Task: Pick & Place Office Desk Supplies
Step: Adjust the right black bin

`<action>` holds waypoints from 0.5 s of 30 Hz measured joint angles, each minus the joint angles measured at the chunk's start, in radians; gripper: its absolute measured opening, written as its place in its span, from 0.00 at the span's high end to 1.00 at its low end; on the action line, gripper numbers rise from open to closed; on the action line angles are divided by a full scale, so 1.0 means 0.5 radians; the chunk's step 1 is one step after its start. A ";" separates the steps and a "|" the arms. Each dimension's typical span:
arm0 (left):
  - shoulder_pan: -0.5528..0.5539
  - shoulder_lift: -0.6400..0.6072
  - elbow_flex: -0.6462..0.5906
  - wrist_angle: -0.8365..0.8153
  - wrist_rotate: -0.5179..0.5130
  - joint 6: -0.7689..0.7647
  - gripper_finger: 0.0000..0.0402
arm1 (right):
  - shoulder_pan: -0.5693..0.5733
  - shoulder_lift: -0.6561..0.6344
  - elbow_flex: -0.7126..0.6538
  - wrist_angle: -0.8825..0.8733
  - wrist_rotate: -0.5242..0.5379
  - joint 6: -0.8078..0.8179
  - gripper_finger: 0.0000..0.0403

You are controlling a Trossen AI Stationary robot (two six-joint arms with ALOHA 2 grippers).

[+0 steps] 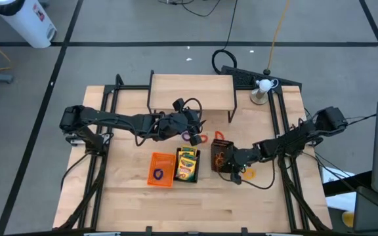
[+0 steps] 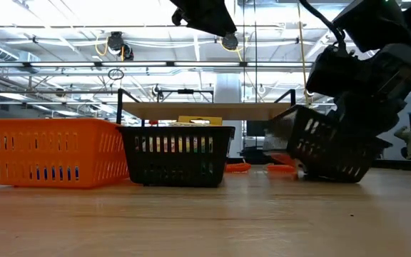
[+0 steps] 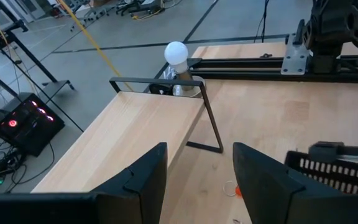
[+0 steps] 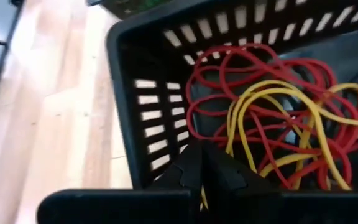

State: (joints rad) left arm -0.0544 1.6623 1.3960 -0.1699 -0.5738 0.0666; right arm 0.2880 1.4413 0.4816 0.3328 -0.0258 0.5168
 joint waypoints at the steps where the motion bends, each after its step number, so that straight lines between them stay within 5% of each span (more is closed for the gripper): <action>1: 0.000 0.000 0.000 0.000 0.000 0.000 0.54 | 0.006 0.000 0.000 0.010 -0.011 0.001 1.00; 15: 0.000 0.000 0.000 -0.014 0.000 0.000 0.54 | 0.178 -0.046 0.002 0.035 -0.064 0.231 1.00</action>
State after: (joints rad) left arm -0.0544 1.6623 1.3960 -0.1768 -0.5739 0.0667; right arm 0.3770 1.4181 0.4824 0.3503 -0.0578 0.6321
